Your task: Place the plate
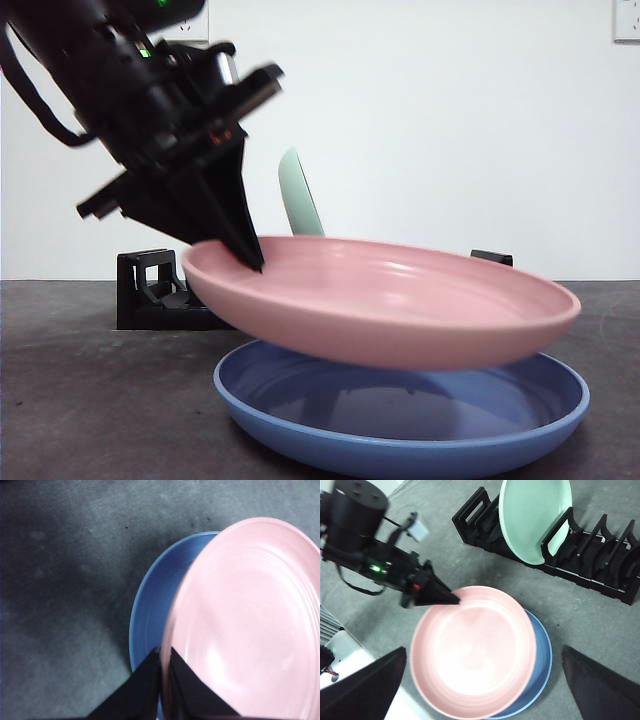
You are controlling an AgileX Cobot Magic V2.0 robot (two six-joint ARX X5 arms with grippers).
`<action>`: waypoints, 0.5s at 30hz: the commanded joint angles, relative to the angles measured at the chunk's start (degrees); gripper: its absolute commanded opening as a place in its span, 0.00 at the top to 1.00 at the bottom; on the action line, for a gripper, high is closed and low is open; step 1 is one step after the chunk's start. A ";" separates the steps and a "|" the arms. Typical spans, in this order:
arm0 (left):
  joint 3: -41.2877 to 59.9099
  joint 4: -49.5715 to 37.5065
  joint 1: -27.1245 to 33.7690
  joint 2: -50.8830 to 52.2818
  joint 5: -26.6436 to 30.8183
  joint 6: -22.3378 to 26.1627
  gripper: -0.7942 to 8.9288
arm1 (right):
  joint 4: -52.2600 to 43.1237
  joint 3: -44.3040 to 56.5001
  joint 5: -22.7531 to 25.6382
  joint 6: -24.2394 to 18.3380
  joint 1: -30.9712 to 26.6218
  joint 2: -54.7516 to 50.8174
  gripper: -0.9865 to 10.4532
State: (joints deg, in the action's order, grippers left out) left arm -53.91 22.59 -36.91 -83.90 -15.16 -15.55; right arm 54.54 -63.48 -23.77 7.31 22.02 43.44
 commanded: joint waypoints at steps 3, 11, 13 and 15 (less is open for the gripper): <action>-0.63 -2.32 -0.72 -2.91 -0.35 -0.81 0.91 | -0.92 -0.57 0.22 -0.48 0.24 0.33 0.48; -0.68 -4.44 -0.72 -5.16 -0.26 -0.83 0.91 | -0.90 -0.57 0.22 -0.46 0.24 0.33 0.48; -0.68 -4.00 -0.79 -5.60 -0.26 -0.83 0.91 | -0.90 -0.57 0.22 -0.33 0.24 0.33 0.48; -0.66 -3.91 -0.79 -5.97 -0.24 -0.85 0.91 | -0.87 -0.57 0.20 -0.24 0.24 0.33 0.48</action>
State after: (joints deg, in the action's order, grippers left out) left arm -53.91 19.14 -37.15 -88.60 -15.11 -15.94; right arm 54.19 -63.48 -23.77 7.31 22.02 43.44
